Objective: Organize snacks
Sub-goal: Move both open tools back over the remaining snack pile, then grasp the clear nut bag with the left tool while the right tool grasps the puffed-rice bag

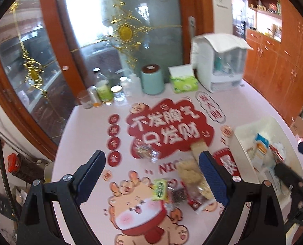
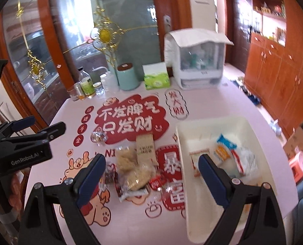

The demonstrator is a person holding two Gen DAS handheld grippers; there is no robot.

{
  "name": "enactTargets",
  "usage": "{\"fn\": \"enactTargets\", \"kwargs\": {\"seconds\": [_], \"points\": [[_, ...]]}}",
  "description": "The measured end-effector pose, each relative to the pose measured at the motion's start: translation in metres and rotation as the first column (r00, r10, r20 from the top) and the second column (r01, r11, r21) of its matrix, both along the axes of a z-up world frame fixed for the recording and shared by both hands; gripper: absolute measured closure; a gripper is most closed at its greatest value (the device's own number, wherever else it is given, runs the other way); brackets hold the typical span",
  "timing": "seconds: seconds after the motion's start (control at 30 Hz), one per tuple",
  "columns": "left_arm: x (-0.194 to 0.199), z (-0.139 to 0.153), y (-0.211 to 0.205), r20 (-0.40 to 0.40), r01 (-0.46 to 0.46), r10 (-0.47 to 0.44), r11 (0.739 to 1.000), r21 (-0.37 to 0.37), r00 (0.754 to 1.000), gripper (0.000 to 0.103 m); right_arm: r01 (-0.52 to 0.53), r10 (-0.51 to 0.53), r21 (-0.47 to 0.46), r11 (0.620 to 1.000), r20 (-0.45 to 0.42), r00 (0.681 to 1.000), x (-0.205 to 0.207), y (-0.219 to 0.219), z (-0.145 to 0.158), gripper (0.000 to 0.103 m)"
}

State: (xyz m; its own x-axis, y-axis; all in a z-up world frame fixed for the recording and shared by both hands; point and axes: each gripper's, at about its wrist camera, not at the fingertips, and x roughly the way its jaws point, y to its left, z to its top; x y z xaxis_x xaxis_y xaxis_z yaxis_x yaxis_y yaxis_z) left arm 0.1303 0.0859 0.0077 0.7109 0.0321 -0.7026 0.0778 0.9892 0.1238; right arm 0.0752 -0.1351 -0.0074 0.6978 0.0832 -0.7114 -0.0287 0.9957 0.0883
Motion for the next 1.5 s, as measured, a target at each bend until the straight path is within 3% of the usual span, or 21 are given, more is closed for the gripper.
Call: {"fn": "enactTargets", "kwargs": {"seconds": [0.13, 0.33, 0.47, 0.67, 0.83, 1.03, 1.27, 1.43, 1.5], "points": [[0.008, 0.007, 0.035, 0.033, -0.041, 0.041, 0.999, -0.002, 0.999, 0.009, -0.023, 0.025, -0.070, 0.997, 0.022, 0.999, 0.018, 0.017, 0.013, 0.010], [0.031, -0.007, 0.080, 0.020, -0.089, 0.089, 0.996, -0.016, 0.996, 0.009, -0.052, 0.051, -0.079, 0.995, -0.008, 0.999, 0.054, 0.039, 0.006, 0.010], [0.056, -0.034, 0.107, -0.038, -0.120, 0.118, 0.992, -0.038, 0.992, 0.009, -0.080, 0.076, -0.052, 0.995, -0.066, 0.995, 0.083, 0.053, -0.011, 0.011], [0.098, -0.090, 0.124, -0.160, -0.162, 0.146, 0.983, -0.092, 0.976, 0.009, -0.094, 0.090, -0.013, 0.995, -0.190, 0.978, 0.119, 0.065, -0.050, 0.021], [0.126, -0.128, 0.120, -0.230, -0.184, 0.154, 0.976, -0.113, 0.961, 0.009, -0.146, 0.130, -0.034, 0.989, -0.294, 0.947, 0.130, 0.085, -0.096, 0.029], [0.158, -0.171, 0.103, -0.303, -0.188, 0.141, 0.973, -0.134, 0.942, 0.009, -0.189, 0.152, -0.052, 0.981, -0.410, 0.900, 0.142, 0.107, -0.158, 0.030], [0.186, -0.214, 0.077, -0.375, -0.203, 0.141, 0.970, -0.132, 0.916, 0.009, -0.212, 0.162, -0.057, 0.976, -0.462, 0.872, 0.154, 0.112, -0.197, 0.033], [0.202, -0.244, 0.065, -0.415, -0.246, 0.182, 0.963, -0.107, 0.892, 0.009, -0.246, 0.184, -0.066, 0.967, -0.484, 0.856, 0.157, 0.114, -0.219, 0.045], [0.206, -0.252, 0.063, -0.426, -0.259, 0.193, 0.961, -0.101, 0.884, 0.011, -0.244, 0.196, -0.041, 0.969, -0.475, 0.858, 0.157, 0.111, -0.225, 0.046]]}}
